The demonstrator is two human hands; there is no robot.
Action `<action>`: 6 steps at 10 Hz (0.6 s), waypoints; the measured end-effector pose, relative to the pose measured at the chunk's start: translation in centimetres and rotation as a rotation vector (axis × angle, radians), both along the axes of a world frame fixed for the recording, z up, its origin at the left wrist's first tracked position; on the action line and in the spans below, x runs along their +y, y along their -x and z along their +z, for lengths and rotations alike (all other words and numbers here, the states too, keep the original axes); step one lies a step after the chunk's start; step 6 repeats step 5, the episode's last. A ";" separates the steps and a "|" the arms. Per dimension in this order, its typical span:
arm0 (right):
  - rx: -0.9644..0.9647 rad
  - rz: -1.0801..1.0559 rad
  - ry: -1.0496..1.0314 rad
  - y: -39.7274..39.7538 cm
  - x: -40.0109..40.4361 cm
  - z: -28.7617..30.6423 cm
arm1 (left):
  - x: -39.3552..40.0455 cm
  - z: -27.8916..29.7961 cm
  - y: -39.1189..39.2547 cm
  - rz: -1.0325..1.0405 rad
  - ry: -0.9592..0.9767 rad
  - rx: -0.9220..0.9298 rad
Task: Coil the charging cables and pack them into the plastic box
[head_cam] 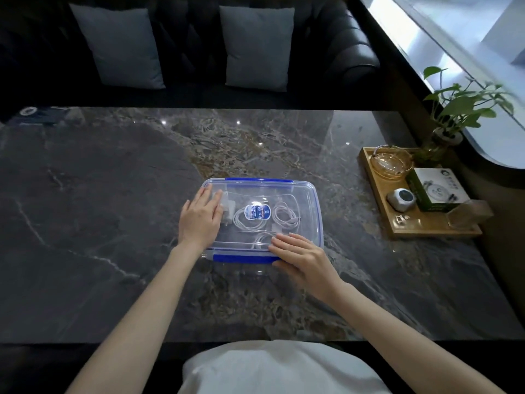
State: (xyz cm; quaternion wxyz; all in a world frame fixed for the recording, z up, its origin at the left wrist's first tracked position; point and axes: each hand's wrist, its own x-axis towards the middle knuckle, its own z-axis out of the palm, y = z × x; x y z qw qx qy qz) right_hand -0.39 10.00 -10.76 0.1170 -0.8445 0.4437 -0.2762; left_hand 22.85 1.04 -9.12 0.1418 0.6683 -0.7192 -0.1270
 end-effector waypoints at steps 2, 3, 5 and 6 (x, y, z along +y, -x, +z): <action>-0.099 -0.011 -0.120 0.0 -0.3 0.9 | 0.2 0.1 0.2 -0.010 0.030 -0.012; -0.115 -0.037 -0.232 0.1 -1.0 2.0 | 0.2 0.2 0.3 -0.016 0.021 -0.087; -0.494 -0.292 -0.239 0.3 -3.8 7.1 | -2.2 4.1 2.5 0.002 0.004 -0.048; -0.494 -0.292 -0.239 0.3 -3.8 7.1 | -2.2 4.1 2.5 0.002 0.004 -0.048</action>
